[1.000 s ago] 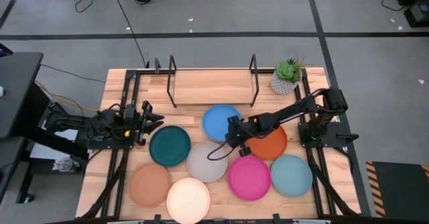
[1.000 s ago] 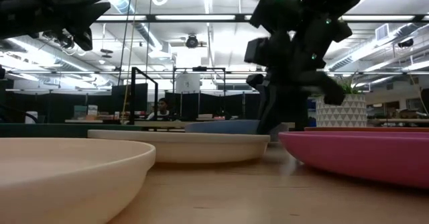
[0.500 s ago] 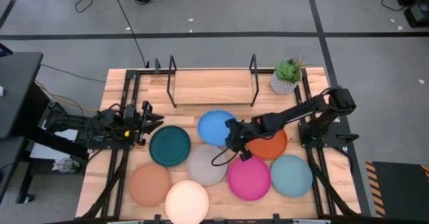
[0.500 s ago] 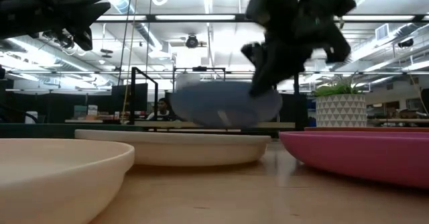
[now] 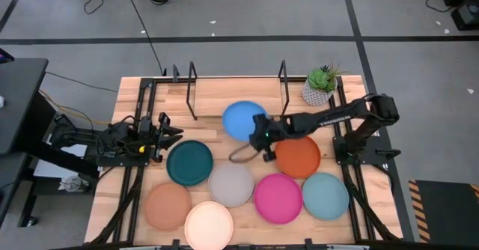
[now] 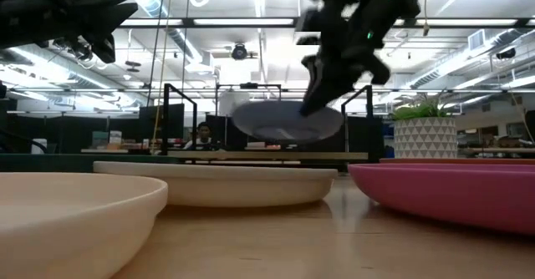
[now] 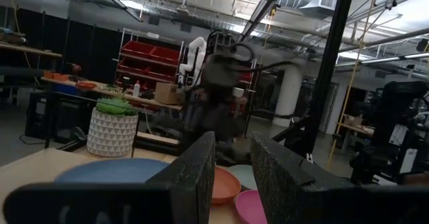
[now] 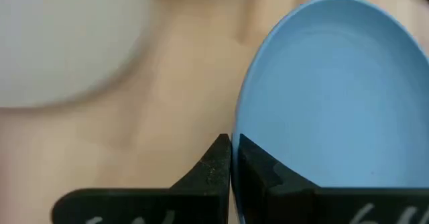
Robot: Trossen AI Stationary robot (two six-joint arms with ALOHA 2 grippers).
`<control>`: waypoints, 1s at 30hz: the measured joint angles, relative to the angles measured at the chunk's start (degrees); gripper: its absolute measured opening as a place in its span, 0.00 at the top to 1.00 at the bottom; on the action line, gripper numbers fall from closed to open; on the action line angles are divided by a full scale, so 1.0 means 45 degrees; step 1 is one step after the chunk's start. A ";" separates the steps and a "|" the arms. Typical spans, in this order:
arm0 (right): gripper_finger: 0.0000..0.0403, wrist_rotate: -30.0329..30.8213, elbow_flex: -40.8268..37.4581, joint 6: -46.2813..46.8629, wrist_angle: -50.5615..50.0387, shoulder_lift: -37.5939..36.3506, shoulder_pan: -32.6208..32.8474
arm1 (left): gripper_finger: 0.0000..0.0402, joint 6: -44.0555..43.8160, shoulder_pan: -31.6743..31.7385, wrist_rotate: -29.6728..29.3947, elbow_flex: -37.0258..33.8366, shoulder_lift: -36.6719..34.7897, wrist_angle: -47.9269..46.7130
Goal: Place and stack plates onto a shelf
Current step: Put the blue plate on the shelf
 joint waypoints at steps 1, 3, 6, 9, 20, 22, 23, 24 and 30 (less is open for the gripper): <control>0.95 0.0010 -0.0128 0.0011 0.0069 0.0000 -0.0276 | 0.74 0.0001 0.0001 0.0000 0.0000 0.0000 0.0005; 0.95 0.0049 -0.0474 0.0010 0.0404 0.0000 -0.0766 | 0.74 0.0003 -0.0001 0.0000 0.0000 0.0000 0.0000; 0.95 0.0505 -0.0874 -0.0034 0.0664 0.0019 -0.1377 | 0.74 -0.0001 0.0002 0.0000 0.0000 0.0000 0.0000; 0.95 0.0965 -0.1062 -0.0188 0.0880 0.0019 -0.1852 | 0.74 -0.0001 0.0002 -0.0003 0.0000 0.0000 0.0003; 0.95 0.0828 -0.1091 -0.0844 0.0879 0.0019 -0.2789 | 0.74 -0.0001 -0.0001 0.0000 0.0000 0.0000 0.0000; 0.95 0.0828 -0.1091 -0.0850 0.0880 0.0019 -0.2910 | 0.74 -0.0001 -0.0001 -0.0002 0.0005 0.0000 0.0002; 0.95 0.0828 -0.1091 -0.0850 0.0879 0.0019 -0.2965 | 0.74 -0.0001 0.0000 0.0000 0.0005 0.0000 0.0000; 0.94 0.0828 -0.1091 -0.0850 0.0881 0.0019 -0.3019 | 0.74 -0.0001 0.0003 -0.0003 0.0005 0.0000 0.0000; 0.89 0.0828 -0.1091 -0.0855 0.0879 0.0019 -0.3175 | 0.74 -0.0005 0.0000 -0.0004 0.0005 0.0000 0.0000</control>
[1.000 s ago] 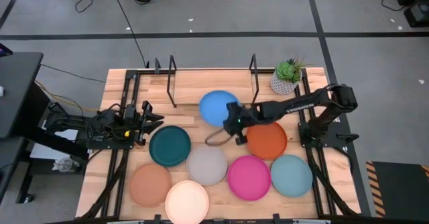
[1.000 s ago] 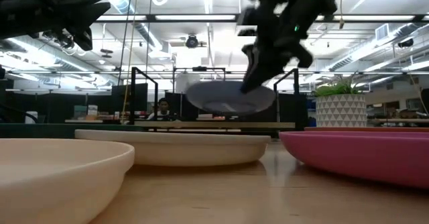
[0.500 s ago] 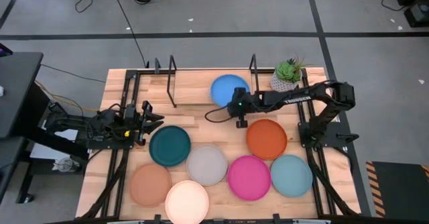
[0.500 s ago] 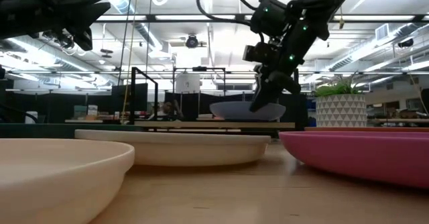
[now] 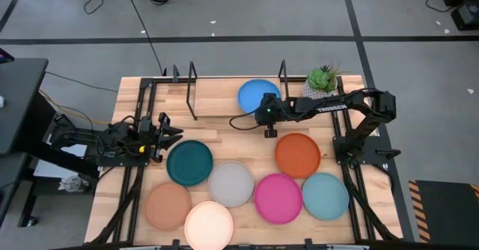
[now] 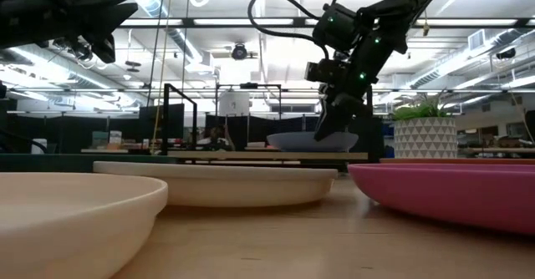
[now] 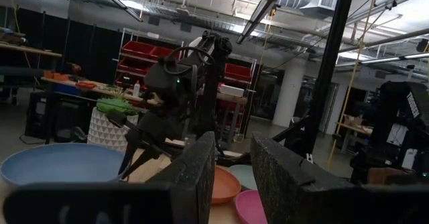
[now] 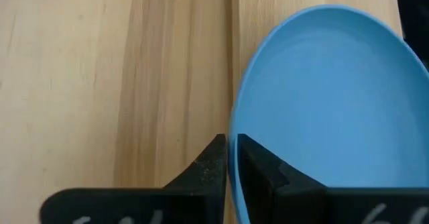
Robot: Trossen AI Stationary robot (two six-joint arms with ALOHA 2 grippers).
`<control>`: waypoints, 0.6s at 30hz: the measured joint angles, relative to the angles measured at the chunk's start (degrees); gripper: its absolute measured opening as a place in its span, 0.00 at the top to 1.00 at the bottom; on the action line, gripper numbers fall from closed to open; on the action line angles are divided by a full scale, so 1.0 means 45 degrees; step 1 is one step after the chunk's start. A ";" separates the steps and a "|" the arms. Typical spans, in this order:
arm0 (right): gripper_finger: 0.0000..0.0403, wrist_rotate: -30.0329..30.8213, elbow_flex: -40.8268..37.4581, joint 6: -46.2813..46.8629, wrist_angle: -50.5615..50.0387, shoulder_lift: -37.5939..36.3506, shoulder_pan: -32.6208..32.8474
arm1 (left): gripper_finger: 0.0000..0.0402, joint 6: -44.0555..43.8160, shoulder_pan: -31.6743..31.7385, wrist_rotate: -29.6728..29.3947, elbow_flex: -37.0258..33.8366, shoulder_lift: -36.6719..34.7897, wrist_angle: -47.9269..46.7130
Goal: Place and stack plates onto a shelf
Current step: Put the blue plate on the shelf
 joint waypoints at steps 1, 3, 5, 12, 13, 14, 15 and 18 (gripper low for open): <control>0.87 0.0000 0.0000 -0.0003 0.0000 0.0000 -0.0003 | 0.74 0.0004 0.0002 0.0002 0.0000 0.0000 0.0002; 0.85 0.0010 0.0000 -0.0031 0.0000 0.0000 -0.0005 | 0.74 -0.0001 0.0004 0.0001 0.0000 0.0000 0.0000; 0.83 0.0126 0.0000 -0.0039 0.0000 0.0000 -0.0005 | 0.74 -0.0001 0.0001 0.0002 0.0000 0.0000 0.0000; 0.79 0.0667 0.0000 -0.0039 -0.0005 0.0000 -0.0005 | 0.74 -0.0001 0.0000 0.0002 0.0000 0.0000 0.0000; 0.79 0.0842 0.0000 -0.0042 -0.0005 0.0000 -0.0005 | 0.74 -0.0001 0.0004 0.0002 0.0000 0.0000 0.0000; 0.79 0.1018 0.0000 -0.0039 -0.0007 0.0000 -0.0005 | 0.74 -0.0001 0.0004 0.0004 0.0000 0.0000 0.0000; 0.79 0.1168 0.0000 -0.0039 -0.0010 0.0000 -0.0005 | 0.74 0.0004 0.0000 0.0004 0.0000 0.0000 0.0000; 0.79 0.1359 0.0000 -0.0043 0.0001 0.0000 -0.0005 | 0.74 -0.0001 0.0004 0.0004 0.0000 0.0000 0.0000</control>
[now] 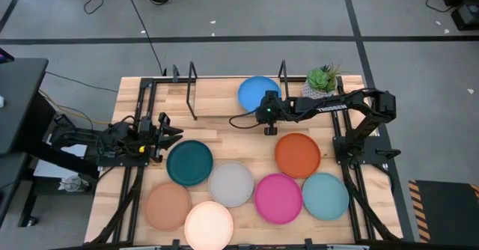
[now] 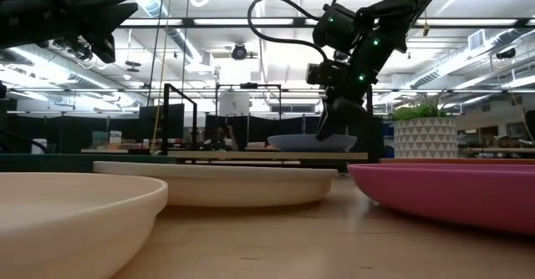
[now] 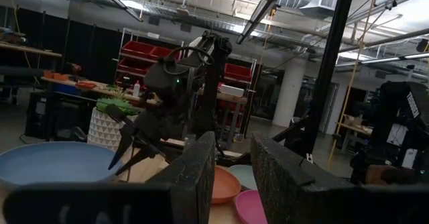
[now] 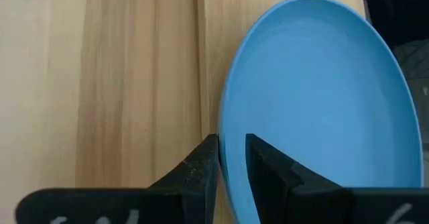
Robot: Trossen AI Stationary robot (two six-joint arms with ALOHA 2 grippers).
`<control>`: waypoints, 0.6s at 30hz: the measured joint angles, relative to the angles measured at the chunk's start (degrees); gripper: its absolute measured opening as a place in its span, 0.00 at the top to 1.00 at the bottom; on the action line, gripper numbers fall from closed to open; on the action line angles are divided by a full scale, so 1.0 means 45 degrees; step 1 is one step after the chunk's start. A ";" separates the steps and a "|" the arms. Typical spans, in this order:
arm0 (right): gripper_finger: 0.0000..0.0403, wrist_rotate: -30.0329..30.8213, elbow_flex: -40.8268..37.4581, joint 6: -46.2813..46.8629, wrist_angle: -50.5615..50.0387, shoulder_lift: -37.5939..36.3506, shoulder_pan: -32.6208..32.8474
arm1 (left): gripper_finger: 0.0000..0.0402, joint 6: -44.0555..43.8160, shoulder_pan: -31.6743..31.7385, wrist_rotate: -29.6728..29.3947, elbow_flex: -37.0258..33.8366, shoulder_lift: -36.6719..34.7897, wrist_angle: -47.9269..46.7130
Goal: Place and stack plates onto a shelf
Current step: Put the blue plate on the shelf, then stack the orange plate on top of the blue plate on shelf
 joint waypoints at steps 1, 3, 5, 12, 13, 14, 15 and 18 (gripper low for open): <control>0.79 0.0049 0.0000 -0.0001 0.0009 0.0000 0.0000 | 0.74 0.0000 0.0000 0.0000 0.0000 0.0000 0.0001; 0.79 0.0122 0.0000 -0.0001 0.0014 0.0000 0.0000 | 0.74 0.0000 -0.0002 0.0000 0.0000 0.0000 0.0000; 0.79 0.0158 0.0000 0.0004 0.0014 0.0000 0.0000 | 0.74 0.0000 -0.0002 0.0000 0.0000 0.0000 0.0000; 0.79 0.0206 0.0135 0.0307 -0.0282 -0.0004 0.0326 | 0.74 0.0000 0.0000 -0.0002 0.0000 0.0000 0.0000; 0.79 0.0385 0.0267 0.0490 -0.0501 -0.0043 0.0557 | 0.74 0.0000 0.0000 0.0000 0.0000 0.0000 -0.0001; 0.79 0.0574 0.0423 0.0681 -0.0719 -0.0093 0.0830 | 0.74 0.0000 -0.0003 0.0000 0.0000 0.0000 0.0000; 0.79 0.0733 0.0590 0.0828 -0.0901 -0.0161 0.1122 | 0.74 0.0000 -0.0002 0.0000 0.0000 0.0000 0.0000; 0.79 0.0476 0.0856 0.1795 -0.1364 -0.0332 0.1998 | 0.74 0.0000 0.0000 0.0000 0.0000 0.0000 -0.0001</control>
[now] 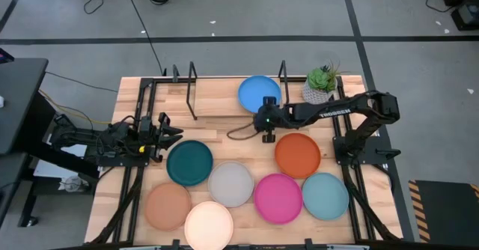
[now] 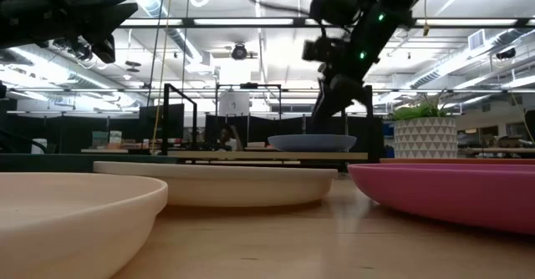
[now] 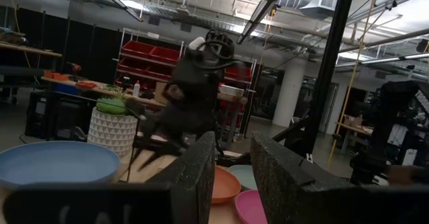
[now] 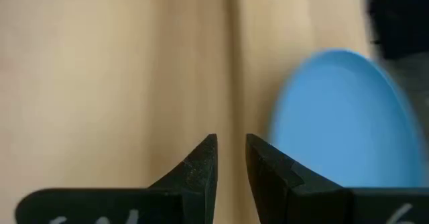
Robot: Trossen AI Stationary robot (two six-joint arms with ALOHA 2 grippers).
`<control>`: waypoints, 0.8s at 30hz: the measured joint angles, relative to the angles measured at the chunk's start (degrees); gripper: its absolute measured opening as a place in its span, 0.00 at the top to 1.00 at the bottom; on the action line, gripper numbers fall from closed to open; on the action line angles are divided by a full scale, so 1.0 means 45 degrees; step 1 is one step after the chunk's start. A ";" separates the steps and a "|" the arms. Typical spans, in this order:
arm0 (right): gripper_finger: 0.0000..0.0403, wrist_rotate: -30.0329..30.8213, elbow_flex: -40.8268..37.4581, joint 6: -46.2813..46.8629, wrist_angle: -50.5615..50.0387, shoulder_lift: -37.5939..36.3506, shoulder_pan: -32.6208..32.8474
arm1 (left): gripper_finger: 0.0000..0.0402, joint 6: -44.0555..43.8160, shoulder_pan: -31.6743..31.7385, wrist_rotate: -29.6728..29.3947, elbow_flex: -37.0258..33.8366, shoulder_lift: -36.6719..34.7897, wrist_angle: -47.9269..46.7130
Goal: Place and stack plates onto a shelf
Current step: Stack the orange plate on top of the blue plate on shelf
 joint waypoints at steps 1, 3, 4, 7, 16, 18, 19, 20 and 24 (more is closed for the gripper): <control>0.79 -0.0397 0.0029 0.0557 -0.0101 -0.0003 0.0255 | 0.74 0.0000 -0.0005 0.0000 0.0000 0.0000 -0.0004; 0.79 -0.1614 0.0043 0.2185 -0.0473 0.0048 0.0666 | 0.74 0.0000 -0.0005 -0.0005 0.0000 0.0000 0.0001; 0.79 -0.2241 0.0047 0.3138 -0.0836 0.0098 0.0823 | 0.74 0.0000 0.0000 0.0000 0.0000 0.0000 -0.0003; 0.79 -0.3433 0.0043 0.5707 -0.2612 0.0123 0.1197 | 0.74 0.0000 -0.0002 0.0000 0.0000 0.0000 0.0001; 0.77 -0.4034 0.0043 0.9880 -0.4887 0.0642 0.2704 | 0.74 0.0005 -0.0002 -0.0002 0.0000 0.0000 0.0004; 0.76 -0.4165 0.0043 1.0371 -0.4965 0.0757 0.2898 | 0.74 0.0005 0.0000 -0.0005 0.0000 0.0000 0.0010; 0.75 -0.4176 0.0038 1.0572 -0.4943 0.0764 0.2990 | 0.74 0.0005 0.0000 -0.0003 0.0000 0.0000 -0.0002; 0.74 -0.4170 0.0038 1.0743 -0.4844 0.0764 0.3067 | 0.74 0.0005 -0.0001 -0.0004 0.0000 0.0000 0.0001; 0.71 -0.4002 0.0067 1.1307 -0.5081 0.0759 0.3151 | 0.74 0.0005 0.0000 -0.0001 0.0000 0.0000 0.0005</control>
